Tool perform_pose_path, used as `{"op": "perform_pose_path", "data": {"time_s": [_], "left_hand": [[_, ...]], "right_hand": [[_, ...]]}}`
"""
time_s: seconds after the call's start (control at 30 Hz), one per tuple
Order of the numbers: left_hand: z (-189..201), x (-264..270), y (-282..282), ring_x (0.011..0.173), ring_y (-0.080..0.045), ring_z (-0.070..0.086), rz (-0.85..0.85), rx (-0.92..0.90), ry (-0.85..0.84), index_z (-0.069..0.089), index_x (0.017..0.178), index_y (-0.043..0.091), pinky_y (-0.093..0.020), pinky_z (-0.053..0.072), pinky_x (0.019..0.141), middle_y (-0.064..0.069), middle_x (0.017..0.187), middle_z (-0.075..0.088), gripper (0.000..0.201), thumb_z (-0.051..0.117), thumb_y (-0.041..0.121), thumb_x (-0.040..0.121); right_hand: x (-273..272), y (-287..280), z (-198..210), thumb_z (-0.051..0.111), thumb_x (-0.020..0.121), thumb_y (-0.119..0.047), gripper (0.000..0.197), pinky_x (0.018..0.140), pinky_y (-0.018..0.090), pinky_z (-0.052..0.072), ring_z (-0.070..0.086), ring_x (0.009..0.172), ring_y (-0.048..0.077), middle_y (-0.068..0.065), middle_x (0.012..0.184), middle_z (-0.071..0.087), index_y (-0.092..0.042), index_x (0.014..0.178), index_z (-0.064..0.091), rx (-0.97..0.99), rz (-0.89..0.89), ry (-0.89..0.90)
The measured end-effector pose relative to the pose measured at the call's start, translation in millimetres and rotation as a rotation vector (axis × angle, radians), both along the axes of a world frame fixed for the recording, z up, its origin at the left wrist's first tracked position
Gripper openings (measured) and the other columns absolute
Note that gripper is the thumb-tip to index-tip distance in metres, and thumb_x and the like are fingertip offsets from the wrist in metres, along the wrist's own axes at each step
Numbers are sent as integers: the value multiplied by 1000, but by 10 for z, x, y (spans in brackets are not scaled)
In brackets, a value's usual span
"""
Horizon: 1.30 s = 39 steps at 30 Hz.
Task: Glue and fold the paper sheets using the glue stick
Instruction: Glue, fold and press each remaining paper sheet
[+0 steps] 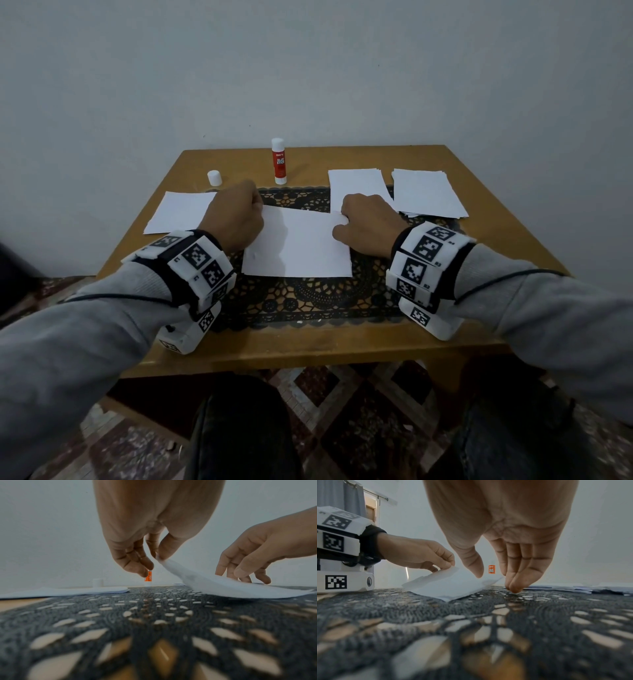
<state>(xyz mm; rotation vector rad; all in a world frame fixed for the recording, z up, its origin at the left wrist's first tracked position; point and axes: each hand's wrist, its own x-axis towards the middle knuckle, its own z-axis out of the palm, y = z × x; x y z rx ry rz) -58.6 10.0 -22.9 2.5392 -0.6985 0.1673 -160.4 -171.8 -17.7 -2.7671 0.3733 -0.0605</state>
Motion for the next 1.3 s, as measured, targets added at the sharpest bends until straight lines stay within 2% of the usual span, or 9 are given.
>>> {"op": "perform_pose_path", "data": {"time_s": [0.13, 0.27, 0.47, 0.6, 0.77, 0.87, 1.0, 1.17, 1.3], "left_hand": [[43, -25, 13, 72, -11, 47, -46, -152, 8, 51, 97, 11, -19, 34, 57, 3, 80, 51, 10, 41, 9, 98], [152, 50, 95, 82, -20, 52, 26, -306, -8, 54, 92, 11, -24, 37, 64, -2, 87, 55, 8, 46, 8, 95], [268, 150, 274, 85, -20, 53, 107, -332, 6, 59, 95, 7, -26, 36, 69, -7, 93, 59, 10, 50, 11, 94], [270, 244, 439, 88, -23, 60, 132, -341, 188, 56, 89, 16, -38, 52, 78, -8, 103, 62, 9, 53, 23, 93], [288, 302, 714, 103, -37, 59, 105, -416, 591, 37, 136, 19, -52, 55, 81, -18, 120, 53, 53, 60, 5, 90], [362, 401, 892, 90, -33, 59, 112, -416, 564, 45, 126, 17, -39, 55, 64, -19, 106, 54, 53, 60, -11, 83], [445, 668, 1091, 77, -25, 59, 223, -418, 425, 63, 85, 8, -24, 57, 55, -11, 85, 60, 14, 66, -5, 82], [396, 921, 1199, 87, -26, 61, 233, -322, 473, 69, 103, 5, -33, 57, 78, -9, 97, 62, 25, 64, -8, 82], [253, 983, 1240, 83, -27, 61, 197, -168, 418, 66, 111, 5, -39, 55, 82, -8, 99, 59, 35, 66, -11, 79]], "right_hand": [[-3, -61, 87, 62, 88, -21, 30, 71, 41, 54, 64, 85, 34, 21, 96, 64, 8, 98, 58, 277, -81, -17], [-27, -51, 239, 65, 89, -12, 15, 61, 35, 56, 62, 64, 26, 16, 81, 63, 1, 89, 58, 794, -195, 2], [8, 135, 370, 59, 93, -8, 10, 50, 27, 53, 56, 58, 20, 9, 63, 57, -4, 85, 55, 930, -261, 151], [135, 296, 358, 57, 90, -1, 11, 38, 20, 48, 48, 55, 18, 9, 67, 44, -6, 84, 50, 957, -306, 129], [390, 501, 354, 51, 94, -6, 7, 35, 15, 40, 47, 52, 17, 10, 68, 47, -6, 90, 45, 1036, -285, 127], [617, 619, 346, 54, 94, -8, 8, 35, 17, 41, 49, 52, 17, 8, 71, 48, -6, 97, 46, 1038, -237, 103], [939, 768, 344, 53, 95, -9, 4, 42, 21, 49, 55, 54, 18, 8, 67, 54, -6, 94, 51, 978, -184, 118], [1280, 909, 273, 43, 100, -12, 31, 34, 16, 39, 46, 42, 12, 3, 52, 48, -12, 69, 41, 846, -81, 292], [1457, 990, 168, 46, 99, -11, 29, 52, 23, 44, 48, 58, 15, 5, 69, 51, -9, 70, 44, 631, -46, 282]]}}
